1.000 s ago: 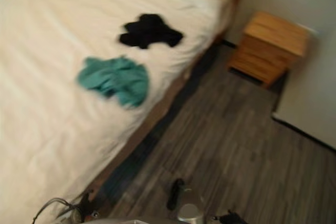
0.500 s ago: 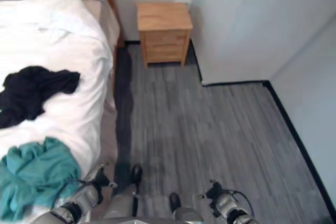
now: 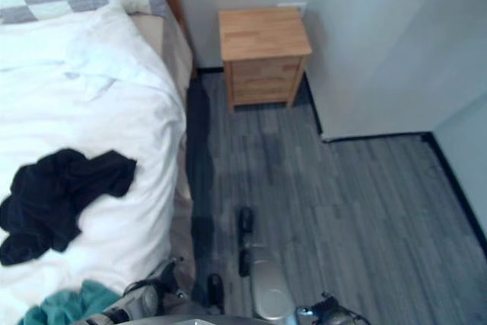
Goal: Tidy up the quilt and then pick up the clothes from the bed and put them into the laundry hamper.
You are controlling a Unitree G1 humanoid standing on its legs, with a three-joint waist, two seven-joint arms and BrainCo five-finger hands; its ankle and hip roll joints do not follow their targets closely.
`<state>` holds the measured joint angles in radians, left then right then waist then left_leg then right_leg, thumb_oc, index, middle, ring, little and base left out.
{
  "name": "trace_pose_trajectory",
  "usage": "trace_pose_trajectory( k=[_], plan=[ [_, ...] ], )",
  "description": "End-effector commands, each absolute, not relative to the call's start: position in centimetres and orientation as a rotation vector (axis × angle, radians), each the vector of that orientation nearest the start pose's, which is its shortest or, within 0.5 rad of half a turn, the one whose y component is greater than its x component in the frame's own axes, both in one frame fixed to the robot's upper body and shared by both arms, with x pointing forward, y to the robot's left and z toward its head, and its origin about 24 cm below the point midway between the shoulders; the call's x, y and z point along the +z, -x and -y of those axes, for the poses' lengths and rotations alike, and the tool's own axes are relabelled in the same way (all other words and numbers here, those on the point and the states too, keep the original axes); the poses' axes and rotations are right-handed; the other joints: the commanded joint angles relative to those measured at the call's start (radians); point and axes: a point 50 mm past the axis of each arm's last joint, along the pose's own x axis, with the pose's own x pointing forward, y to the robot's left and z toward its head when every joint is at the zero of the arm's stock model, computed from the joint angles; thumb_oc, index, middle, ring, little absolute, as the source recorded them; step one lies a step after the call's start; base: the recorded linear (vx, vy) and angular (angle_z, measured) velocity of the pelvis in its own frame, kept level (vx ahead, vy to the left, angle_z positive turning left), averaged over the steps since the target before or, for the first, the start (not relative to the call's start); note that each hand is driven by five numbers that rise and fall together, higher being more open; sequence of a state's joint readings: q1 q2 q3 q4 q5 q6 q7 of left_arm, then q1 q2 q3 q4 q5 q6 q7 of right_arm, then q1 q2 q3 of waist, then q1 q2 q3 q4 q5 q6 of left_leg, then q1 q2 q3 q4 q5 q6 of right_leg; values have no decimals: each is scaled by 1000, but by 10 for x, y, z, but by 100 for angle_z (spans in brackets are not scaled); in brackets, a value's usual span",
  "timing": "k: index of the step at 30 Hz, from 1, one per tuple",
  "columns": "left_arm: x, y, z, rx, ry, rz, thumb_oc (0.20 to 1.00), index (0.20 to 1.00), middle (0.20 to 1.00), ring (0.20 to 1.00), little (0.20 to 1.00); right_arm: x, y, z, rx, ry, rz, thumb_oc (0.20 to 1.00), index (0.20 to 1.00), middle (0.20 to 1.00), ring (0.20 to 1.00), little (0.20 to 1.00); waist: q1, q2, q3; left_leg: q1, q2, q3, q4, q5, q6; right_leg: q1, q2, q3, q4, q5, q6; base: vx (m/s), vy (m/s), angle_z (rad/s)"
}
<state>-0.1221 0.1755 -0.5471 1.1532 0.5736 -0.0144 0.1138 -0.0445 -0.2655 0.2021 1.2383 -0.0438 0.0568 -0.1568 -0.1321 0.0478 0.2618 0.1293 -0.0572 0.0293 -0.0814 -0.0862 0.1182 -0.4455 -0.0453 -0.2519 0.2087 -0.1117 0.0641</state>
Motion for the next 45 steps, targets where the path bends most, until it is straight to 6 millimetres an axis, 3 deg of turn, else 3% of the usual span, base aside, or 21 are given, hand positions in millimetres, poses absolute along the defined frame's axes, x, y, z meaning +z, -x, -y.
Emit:
trace_pose_trajectory(
  k=[1, 2, 3, 6, 10, 11, 12, 16, 18, 19, 22, 25, 26, 27, 28, 29, 34, 35, 37, 38, 45],
  plan=[
    [-143, -148, -239, -438, -1214, -985, 1000, 1000, 1000, 1000, 1000, -153, -96, 260, -78, 584, -1236, 1000, 1000, 1000, 1000, 1000, -29, 4, -30, 86, 59, 74, 330, 11, -234, 234, 43, 31, -158, 64, 32, 721, -93, -3],
    [-143, -142, -244, -384, -1173, -1015, 1000, 1000, 1000, 1000, 1000, -152, -98, 261, -85, 600, -1230, 1000, 1000, 1000, 1000, 1000, 6, -37, 6, -109, 85, 65, 745, 147, -275, 316, 23, 57, -162, 58, -3, 641, -102, 13],
    [-143, -143, -245, -345, -1140, -1019, 1000, 1000, 1000, 1000, 1000, -150, -104, 262, -85, 609, -1212, 1000, 1000, 1000, 1000, 1000, 30, -63, 21, -196, 88, 55, 883, 131, -255, 350, 22, 81, -178, 55, -13, 384, -93, 8],
    [-141, -148, -243, -299, -1108, -1003, 1000, 1000, 1000, 1000, 1000, -147, -118, 258, -55, 648, -1173, 1000, 1000, 1000, 1000, 1000, 77, -93, 33, -298, 116, 60, 928, 91, -220, 409, 13, 134, -208, 44, -15, 439, 62, -113],
    [-140, -155, -236, -269, -1084, -972, 1000, 1000, 1000, 1000, 1000, -145, -134, 244, 43, 716, -1100, 1000, 1000, 1000, 1000, 1000, 127, -95, 21, -295, 132, 60, 620, 53, -196, 477, -6, 194, -238, 14, 10, 393, 214, -139],
    [-140, -157, -231, -242, -1044, -960, 1000, 1000, 1000, 1000, 1000, -144, -139, 239, 77, 737, -1063, 1000, 1000, 1000, 1000, 1000, 143, -82, -1, -274, 125, 88, 319, 33, -188, 519, -17, 188, -257, -5, 33, 633, 374, -78],
    [-139, -161, -226, -236, -1039, -942, 1000, 1000, 1000, 1000, 1000, -143, -139, 241, 65, 744, -1053, 1000, 1000, 1000, 1000, 1000, 132, -67, -21, -263, 156, 227, 160, 93, -203, 554, -29, 147, -263, -35, 43, 631, 373, -26],
    [-141, -159, -222, -247, -1030, -959, 1000, 1000, 1000, 1000, 1000, -147, -129, 241, 34, 708, -1099, 1000, 1000, 1000, 1000, 1000, 125, -61, -55, -246, 161, 351, 103, 119, -183, 588, -37, 111, -222, -70, 64, 444, 233, 14],
    [-144, -153, -221, -245, -1008, -981, 1000, 1000, 1000, 1000, 1000, -150, -120, 240, 0, 671, -1132, 1000, 1000, 1000, 1000, 1000, 131, -69, -74, -216, 110, 307, 93, 90, -143, 565, -60, 89, -38, -76, 91, 480, 273, 59],
    [-144, -151, -224, -207, -975, -1000, 1000, 1000, 1000, 1000, 1000, -152, -117, 240, -28, 634, -1154, 1000, 1000, 1000, 1000, 1000, 129, -74, -63, -159, 76, 277, 89, 53, -104, 485, -93, 107, 210, 23, 139, 407, 242, 109],
    [-144, -146, -232, -143, -938, -1029, 1000, 1000, 1000, 1000, 1000, -150, -124, 239, -62, 598, -1138, 1000, 1000, 1000, 1000, 1000, 119, -49, -25, -61, 73, 175, 43, 35, -80, 315, -36, 192, 482, 51, 119, 476, 159, 216],
    [-144, -142, -241, -134, -965, -1042, 1000, 1000, 1000, 1000, 1000, -149, -122, 245, -67, 607, -1143, 1000, 1000, 1000, 1000, 1000, 117, -67, -15, -21, 58, -16, 43, 10, -96, 264, 12, 290, 242, -18, 95, 457, -141, 173],
    [-143, -142, -243, -133, -975, -1037, 1000, 1000, 1000, 1000, 1000, -149, -121, 247, -64, 615, -1145, 1000, 1000, 1000, 1000, 1000, 100, -80, -17, -18, 43, -99, 56, -12, -100, 278, 33, 404, 70, -16, 94, 424, -199, 261],
    [-143, -142, -243, -132, -974, -1037, 1000, 1000, 1000, 1000, 1000, -149, -121, 247, -64, 615, -1145, 1000, 1000, 1000, 1000, 1000, 97, -79, -16, -18, 44, -102, 57, -11, -100, 283, 33, 401, 61, -11, 94, 394, -206, 284],
    [-141, -142, -253, -125, -1015, -1057, 1000, 1000, 1000, 1000, 1000, -149, -112, 258, -25, 707, -1190, 1000, 1000, 1000, 1000, 1000, 90, -100, -1, -6, 23, -167, 79, -38, -119, 276, 70, 564, -46, 17, 124, 273, -207, 231],
    [-141, -138, -256, -117, -1011, -1068, 1000, 1000, 1000, 1000, 1000, -149, -115, 260, -16, 714, -1205, 1000, 1000, 1000, 1000, 1000, 106, -106, 7, -4, 27, -187, 86, -41, -127, 253, 71, 576, -22, 52, 135, 314, -254, 226],
    [-147, -122, -255, -74, -933, -1106, 1000, 1000, 1000, 1000, 1000, -149, -121, 249, 32, 723, -1154, 1000, 1000, 1000, 1000, 1000, 128, -110, -18, -70, 38, -249, 130, -40, -161, 366, -18, 386, -129, 29, 76, 183, -246, 205],
    [-149, -120, -251, -83, -932, -1113, 1000, 1000, 1000, 1000, 1000, -145, -127, 255, -1, 714, -1135, 1000, 1000, 1000, 1000, 1000, 107, -107, -13, -111, 110, -33, 144, -31, -183, 409, -86, 265, -167, 22, 89, 50, -105, 215],
    [-149, -120, -251, -82, -931, -1113, 1000, 1000, 1000, 1000, 1000, -145, -127, 255, -1, 714, -1135, 1000, 1000, 1000, 1000, 1000, 106, -107, -14, -114, 110, -34, 144, -29, -183, 407, -87, 265, -169, 24, 89, -4, -28, 232],
    [-148, -120, -254, -97, -953, -1118, 1000, 1000, 1000, 1000, 1000, -142, -129, 262, -73, 665, -1123, 1000, 1000, 1000, 1000, 1000, 77, -107, -27, -120, 224, 304, 152, 19, -208, 454, -133, 114, -206, 27, 100, 6, -25, 202],
    [-150, -100, -265, -72, -950, -1198, 1000, 1000, 1000, 1000, 1000, -133, -144, 267, -177, 578, -1048, 1000, 1000, 1000, 1000, 1000, 83, -73, -59, -128, 267, 384, 23, 146, -250, 517, -183, -78, -167, -8, 121, 87, 104, 127]
  ],
)
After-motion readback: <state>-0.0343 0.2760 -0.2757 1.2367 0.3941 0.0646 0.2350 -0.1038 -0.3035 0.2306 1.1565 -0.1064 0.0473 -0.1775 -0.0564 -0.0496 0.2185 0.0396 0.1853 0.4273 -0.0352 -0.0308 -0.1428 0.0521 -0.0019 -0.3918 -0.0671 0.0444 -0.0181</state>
